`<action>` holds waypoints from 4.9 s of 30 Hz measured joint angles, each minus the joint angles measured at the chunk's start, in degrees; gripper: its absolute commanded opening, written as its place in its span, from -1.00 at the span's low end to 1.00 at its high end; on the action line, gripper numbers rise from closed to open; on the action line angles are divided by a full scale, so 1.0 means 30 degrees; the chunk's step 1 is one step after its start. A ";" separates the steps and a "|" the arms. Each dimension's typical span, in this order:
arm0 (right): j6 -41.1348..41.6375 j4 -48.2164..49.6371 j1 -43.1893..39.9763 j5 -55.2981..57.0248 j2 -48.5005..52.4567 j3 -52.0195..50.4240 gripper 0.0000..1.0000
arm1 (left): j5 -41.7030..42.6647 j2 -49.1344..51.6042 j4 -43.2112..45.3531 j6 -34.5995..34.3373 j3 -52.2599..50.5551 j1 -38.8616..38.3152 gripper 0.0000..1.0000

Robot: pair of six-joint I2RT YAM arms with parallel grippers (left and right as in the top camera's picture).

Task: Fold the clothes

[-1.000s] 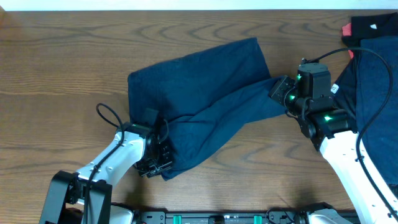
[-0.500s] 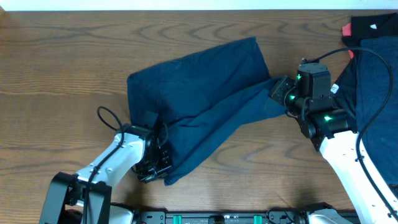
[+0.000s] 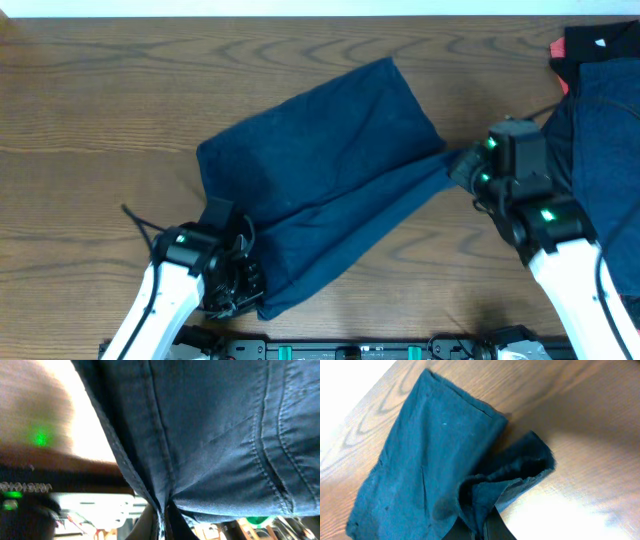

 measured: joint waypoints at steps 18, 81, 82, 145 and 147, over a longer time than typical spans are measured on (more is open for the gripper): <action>0.1443 0.0831 0.0000 0.1151 -0.3774 0.0000 -0.97 | 0.2994 -0.3337 0.1188 0.0131 0.2324 0.0000 -0.88; -0.5683 1.9526 0.2040 0.2011 1.2575 0.0044 0.84 | -0.9420 0.5872 1.0316 0.1719 0.5428 0.4299 0.96; -0.5799 1.8994 0.2040 0.1945 1.2021 0.0051 0.88 | -0.8998 0.5821 1.0061 0.1887 0.5435 0.4299 0.96; -0.5778 1.3857 0.2069 0.1341 1.0717 0.0109 -0.27 | -1.2590 0.9012 1.5657 0.4124 0.6681 0.4539 -0.88; -0.5785 1.4345 0.2069 0.1341 1.0892 0.0109 -0.20 | -1.3041 0.9683 1.6203 0.3636 0.6681 0.5005 -0.87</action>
